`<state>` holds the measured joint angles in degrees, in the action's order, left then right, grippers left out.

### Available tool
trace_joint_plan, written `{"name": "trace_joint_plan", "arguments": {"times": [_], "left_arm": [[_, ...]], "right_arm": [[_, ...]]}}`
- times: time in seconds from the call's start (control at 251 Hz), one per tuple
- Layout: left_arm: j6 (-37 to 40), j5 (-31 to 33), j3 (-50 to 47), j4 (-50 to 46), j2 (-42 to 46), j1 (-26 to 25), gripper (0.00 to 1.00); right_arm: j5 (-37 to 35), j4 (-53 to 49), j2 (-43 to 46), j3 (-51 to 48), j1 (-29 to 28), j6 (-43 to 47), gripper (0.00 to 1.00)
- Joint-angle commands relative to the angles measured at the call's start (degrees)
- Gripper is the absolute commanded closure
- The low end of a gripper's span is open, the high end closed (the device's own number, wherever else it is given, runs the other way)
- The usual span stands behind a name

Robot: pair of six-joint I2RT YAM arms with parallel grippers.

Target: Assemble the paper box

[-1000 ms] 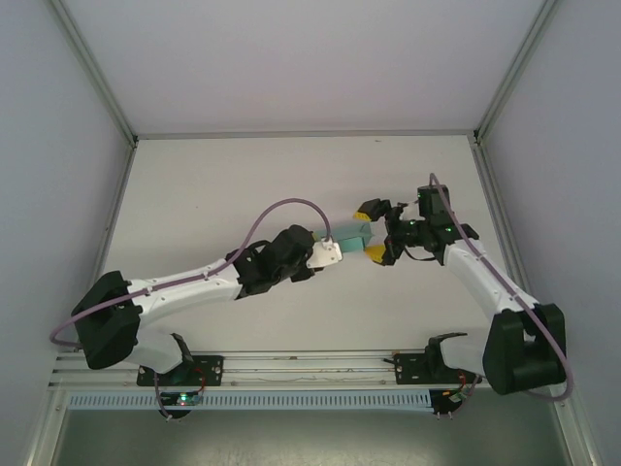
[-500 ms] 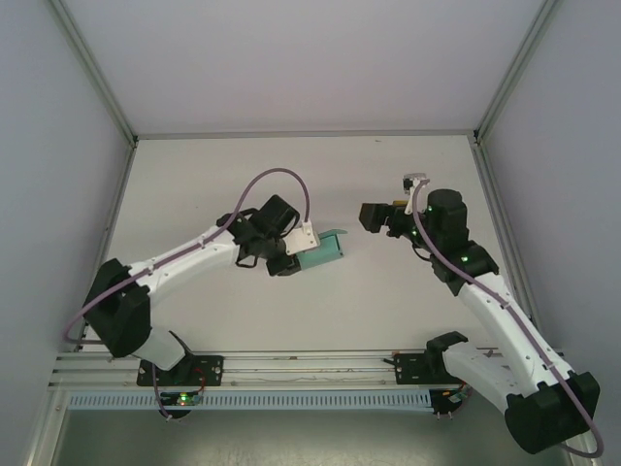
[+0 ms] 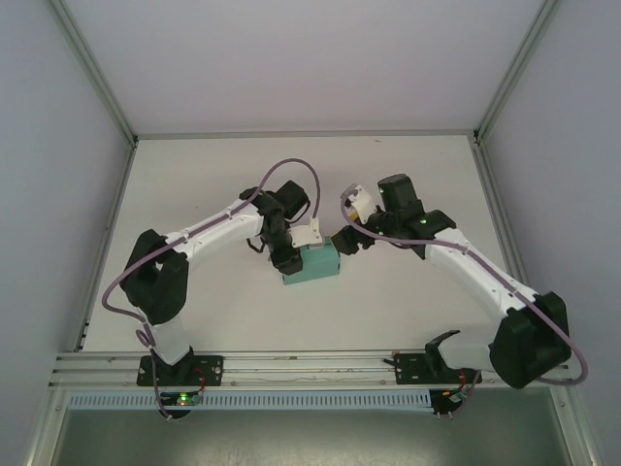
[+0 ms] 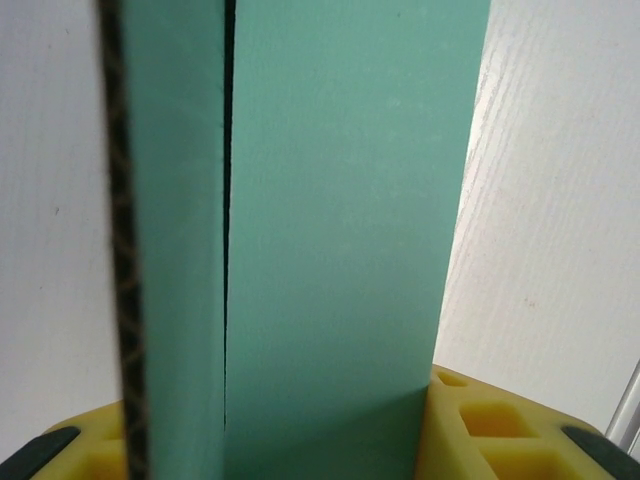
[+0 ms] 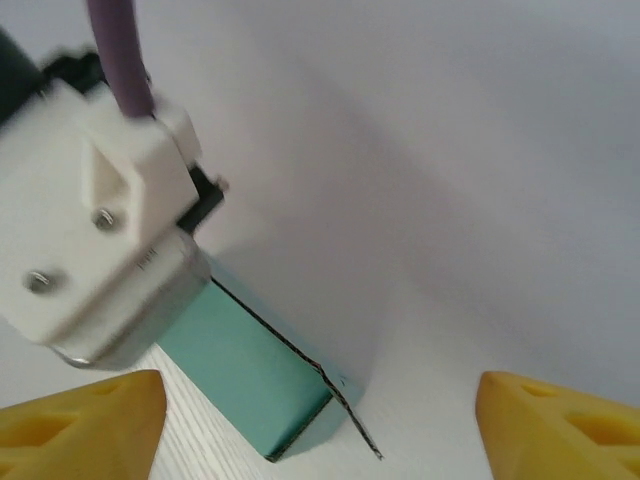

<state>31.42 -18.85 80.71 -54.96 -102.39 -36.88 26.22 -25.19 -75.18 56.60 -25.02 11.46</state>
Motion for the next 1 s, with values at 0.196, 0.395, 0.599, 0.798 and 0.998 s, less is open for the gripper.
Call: {"name": "trace_joint_plan", "arguments": {"times": [0.196,0.395,0.599,0.798,0.998], "left_arm": [[2.7,-2.3,1.9,-7.1,-3.4,0.9,0.57],[2.9,-2.6,3.0,-8.0,-3.9,1.0,0.57],[2.6,-2.3,3.2,-7.9,-4.0,0.9,0.58],[0.4,-2.1,2.8,-5.4,-4.1,0.9,0.58],[-2.7,-2.8,3.4,-2.7,-4.1,1.0,0.58]], "right_arm": [[-1.6,-7.7,-6.1,3.6,-0.7,8.9,0.48],[0.3,-6.5,-7.0,4.0,-0.8,9.2,0.49],[0.5,-8.3,-8.2,5.6,-0.7,8.9,0.71],[2.5,-10.0,-7.6,5.5,-1.1,8.0,1.00],[-7.7,0.7,-1.5,-1.1,-4.1,-17.8,1.00]]}}
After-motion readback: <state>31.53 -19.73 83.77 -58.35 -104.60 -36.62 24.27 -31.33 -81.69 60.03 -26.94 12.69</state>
